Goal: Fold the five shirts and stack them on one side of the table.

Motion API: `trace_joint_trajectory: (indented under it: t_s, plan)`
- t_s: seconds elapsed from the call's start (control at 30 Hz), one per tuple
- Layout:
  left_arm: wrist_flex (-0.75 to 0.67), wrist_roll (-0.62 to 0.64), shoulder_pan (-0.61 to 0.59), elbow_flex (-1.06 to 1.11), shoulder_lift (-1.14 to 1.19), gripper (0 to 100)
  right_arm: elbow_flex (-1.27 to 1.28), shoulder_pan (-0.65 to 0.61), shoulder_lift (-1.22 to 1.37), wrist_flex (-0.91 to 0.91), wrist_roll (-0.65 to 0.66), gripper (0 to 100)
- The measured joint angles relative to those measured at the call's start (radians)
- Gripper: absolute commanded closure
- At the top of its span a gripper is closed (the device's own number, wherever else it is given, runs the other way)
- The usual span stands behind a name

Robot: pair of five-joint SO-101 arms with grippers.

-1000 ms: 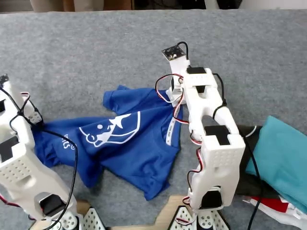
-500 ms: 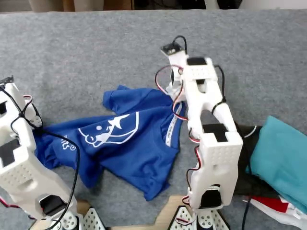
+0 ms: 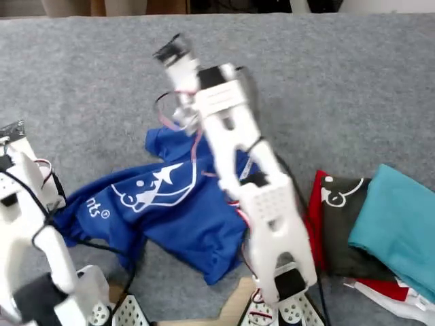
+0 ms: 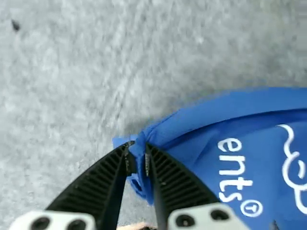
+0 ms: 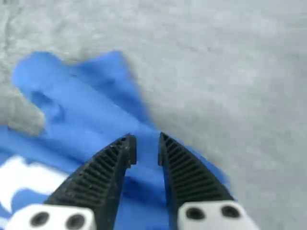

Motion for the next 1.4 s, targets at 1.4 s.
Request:
trace_joint_trajectory:
  t_s: [1.4]
  plan:
    - [0.204, -0.08, -0.054, 0.012, -0.414, 98, -0.078, -0.114, -0.164, 0.242, -0.009, 92.5]
